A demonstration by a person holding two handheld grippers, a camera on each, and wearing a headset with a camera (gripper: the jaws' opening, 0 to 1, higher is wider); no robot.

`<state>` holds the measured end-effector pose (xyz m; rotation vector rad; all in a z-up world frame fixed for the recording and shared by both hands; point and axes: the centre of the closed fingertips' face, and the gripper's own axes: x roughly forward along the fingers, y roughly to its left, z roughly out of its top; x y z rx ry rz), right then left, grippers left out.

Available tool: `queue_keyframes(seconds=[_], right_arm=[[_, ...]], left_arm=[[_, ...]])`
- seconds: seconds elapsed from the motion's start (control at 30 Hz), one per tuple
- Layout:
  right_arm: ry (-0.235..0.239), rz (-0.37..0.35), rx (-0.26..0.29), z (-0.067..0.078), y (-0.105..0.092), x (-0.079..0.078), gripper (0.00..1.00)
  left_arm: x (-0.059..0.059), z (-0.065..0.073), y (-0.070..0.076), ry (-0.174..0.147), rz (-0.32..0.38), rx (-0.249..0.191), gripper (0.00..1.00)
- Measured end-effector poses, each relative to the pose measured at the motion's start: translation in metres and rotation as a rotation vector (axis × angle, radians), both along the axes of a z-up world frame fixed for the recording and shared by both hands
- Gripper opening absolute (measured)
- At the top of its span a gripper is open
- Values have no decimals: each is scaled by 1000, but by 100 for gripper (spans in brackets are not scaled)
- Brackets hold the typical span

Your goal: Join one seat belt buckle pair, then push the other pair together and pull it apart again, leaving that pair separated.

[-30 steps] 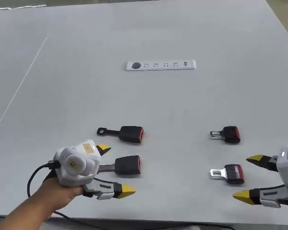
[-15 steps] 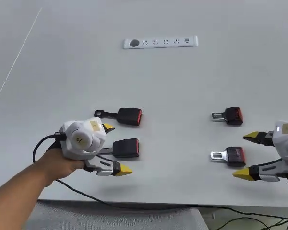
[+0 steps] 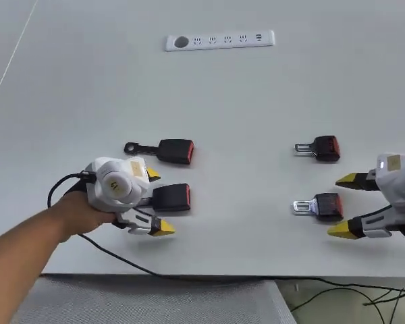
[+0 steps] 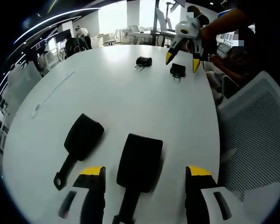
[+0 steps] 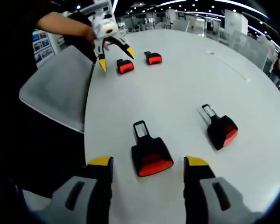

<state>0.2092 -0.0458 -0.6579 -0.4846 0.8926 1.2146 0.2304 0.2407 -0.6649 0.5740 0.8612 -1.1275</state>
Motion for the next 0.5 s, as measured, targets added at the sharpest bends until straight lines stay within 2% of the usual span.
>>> queue_keyframes(seconds=[0.17,0.3,0.33,0.5], right_arm=[[12,33,-23,-8,-1,-1,56],[16,42,-30,-10,-2,0,50],[15,45,-29,-10,-1,0,48],[-24,73,-61,-12,-5,6,39]], left_arm=[[1,-6,-2,1,-29,11,62],[1,-11,2,-2,-56,43,58],[2,-9,-2,-13,-77,13,58],[8,-7,-2,-13,-75,15,51]])
